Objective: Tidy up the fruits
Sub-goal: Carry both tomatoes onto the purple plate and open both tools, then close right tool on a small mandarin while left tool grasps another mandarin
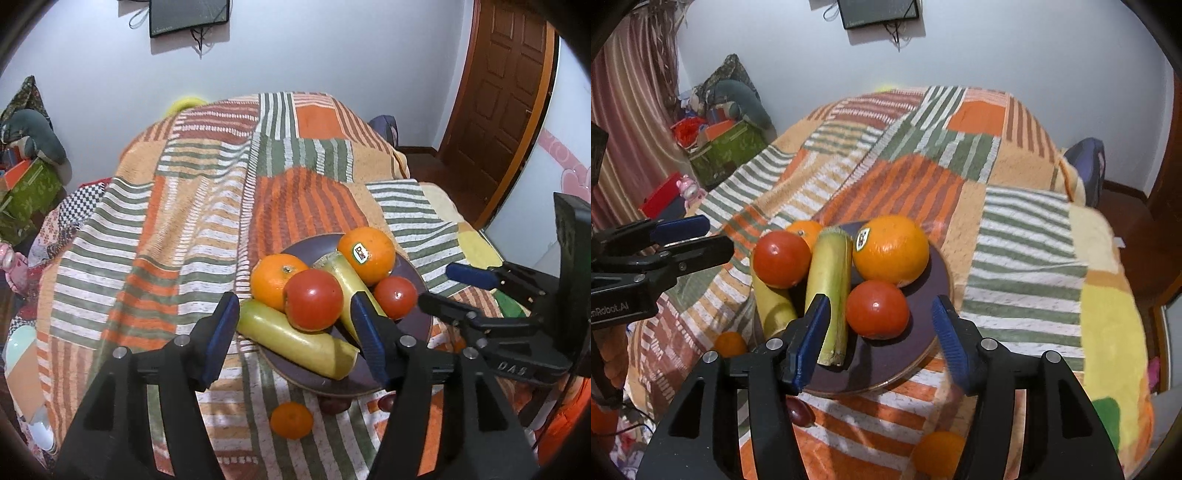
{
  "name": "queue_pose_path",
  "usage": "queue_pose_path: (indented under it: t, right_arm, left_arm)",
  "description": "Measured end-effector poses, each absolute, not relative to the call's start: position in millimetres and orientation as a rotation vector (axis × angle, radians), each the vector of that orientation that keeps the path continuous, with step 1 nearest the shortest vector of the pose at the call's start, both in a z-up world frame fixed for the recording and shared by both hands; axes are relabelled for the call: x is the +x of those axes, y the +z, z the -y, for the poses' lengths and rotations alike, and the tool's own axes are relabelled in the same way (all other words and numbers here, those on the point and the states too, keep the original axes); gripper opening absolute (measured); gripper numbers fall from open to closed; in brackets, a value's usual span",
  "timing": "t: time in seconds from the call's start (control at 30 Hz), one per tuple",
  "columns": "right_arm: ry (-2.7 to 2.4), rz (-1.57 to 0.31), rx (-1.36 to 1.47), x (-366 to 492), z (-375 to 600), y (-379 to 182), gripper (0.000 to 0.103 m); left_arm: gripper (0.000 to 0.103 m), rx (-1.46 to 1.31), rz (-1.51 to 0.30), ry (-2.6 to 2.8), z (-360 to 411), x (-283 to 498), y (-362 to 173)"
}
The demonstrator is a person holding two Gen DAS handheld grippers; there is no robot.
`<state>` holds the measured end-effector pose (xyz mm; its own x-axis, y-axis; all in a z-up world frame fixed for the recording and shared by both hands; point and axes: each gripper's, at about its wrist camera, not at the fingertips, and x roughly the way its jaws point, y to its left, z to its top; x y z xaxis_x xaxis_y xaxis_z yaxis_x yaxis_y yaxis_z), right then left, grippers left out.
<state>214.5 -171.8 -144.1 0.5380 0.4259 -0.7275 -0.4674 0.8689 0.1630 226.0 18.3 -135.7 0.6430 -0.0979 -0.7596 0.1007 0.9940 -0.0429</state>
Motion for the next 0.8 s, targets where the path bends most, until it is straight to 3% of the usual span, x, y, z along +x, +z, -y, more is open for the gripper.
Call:
queue_pose_path:
  t: [0.37,0.8]
  right_arm:
    - [0.444,-0.788,-0.075,186,202,-122,0.061]
    - [0.379,-0.867,-0.084,162,228,-143,0.061]
  left_arm:
    - [0.062,0.015,-0.844,-0.108,-30,190,-124]
    - [0.063,-0.021,-0.946,-0.089,-44,162,-163]
